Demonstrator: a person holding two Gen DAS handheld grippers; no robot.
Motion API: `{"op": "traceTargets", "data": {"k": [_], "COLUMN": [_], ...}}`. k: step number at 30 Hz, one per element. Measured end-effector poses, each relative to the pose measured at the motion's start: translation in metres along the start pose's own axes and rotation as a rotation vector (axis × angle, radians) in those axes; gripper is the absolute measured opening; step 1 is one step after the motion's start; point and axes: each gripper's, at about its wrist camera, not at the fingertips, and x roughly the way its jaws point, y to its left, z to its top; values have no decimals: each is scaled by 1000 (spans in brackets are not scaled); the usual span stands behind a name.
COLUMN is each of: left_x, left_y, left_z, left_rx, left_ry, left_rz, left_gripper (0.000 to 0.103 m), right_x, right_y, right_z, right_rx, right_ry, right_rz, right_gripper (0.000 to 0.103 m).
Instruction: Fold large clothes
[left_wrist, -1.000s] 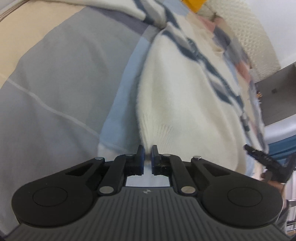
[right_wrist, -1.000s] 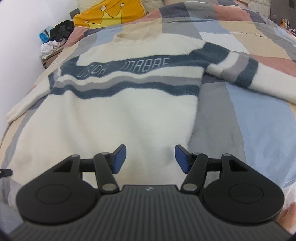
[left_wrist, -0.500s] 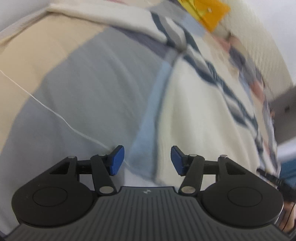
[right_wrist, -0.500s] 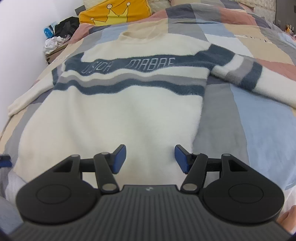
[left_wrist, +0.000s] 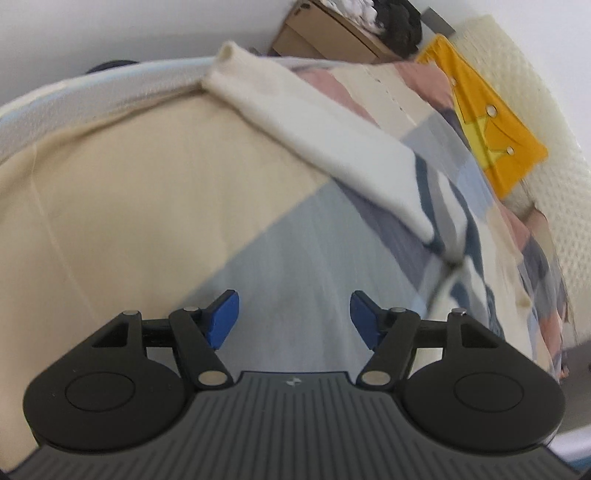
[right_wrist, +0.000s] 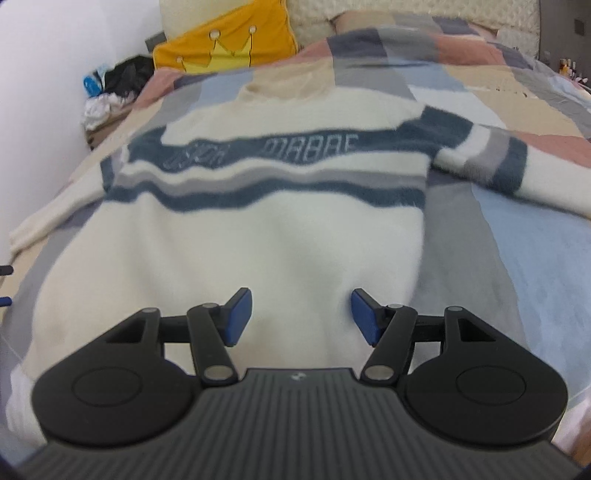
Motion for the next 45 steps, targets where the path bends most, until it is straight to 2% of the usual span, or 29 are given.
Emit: {"op": "traceTargets", "data": {"k": [2,5,7,11,14,17,20,22,24,28,30,33,34,35,36,37,38,41,43,45], "left_x": [7,25,38,54,66,78,94,105,113,130,135,142,141,140,141,146,151,149,138,119], "left_y": [-2,-3,0,9,8,3,2,4,7,15,11,-4,-9,-14,-15,-15,-13,-18,-35,-56], "left_z": [7,18,27,38,49,62,77,89,102,127,137,150,155,160,164,170,175,181,186,190], "left_rx": [-10,-31,-67,-148,-168,-169,-225,-285,-350,-478,-467,-410,-384,-338,-298,-258,-227,-186,-108,-65], "left_ry": [-10,-14,6,14,12,-9,-33,-48,-91,-160,-196,-251,-282,-317,-334,-336,-323,-332,-366,-414], "left_rz": [11,25,3,-48,-42,-30,-36,-29,-47,-34,7,114,161,233,295,344,354,387,423,412], "left_gripper": [72,73,73,73,73,73,73,73,73,73,71,71,68,52,28,15,11,9,9,8], "right_x": [-1,-4,-6,5,19,32,44,47,51,58,61,63,64,65,65,64,65,65,65,65], "right_y": [4,13,14,17,23,19,13,10,8,3,4,8,10,12,12,14,14,14,16,17], "right_z": [0,0,2,4,2,2,4,6,8,11,13,13,13,14,14,13,14,13,14,14], "right_rx": [17,-41,-54,-42,-52,6,75,118,132,169,166,162,161,156,150,144,142,136,136,137], "right_ry": [-50,-136,-171,-108,-32,29,64,40,18,8,2,-29,-36,-42,-49,-54,-56,-57,-58,-61], "right_rz": [-25,-62,-56,25,72,127,124,104,91,68,54,20,7,-5,-12,-16,-18,-25,-27,-27], "right_gripper": [63,61,61,65,65,65,65,65,65,65,65,65,65,65,65,65,65,65,65,65]}}
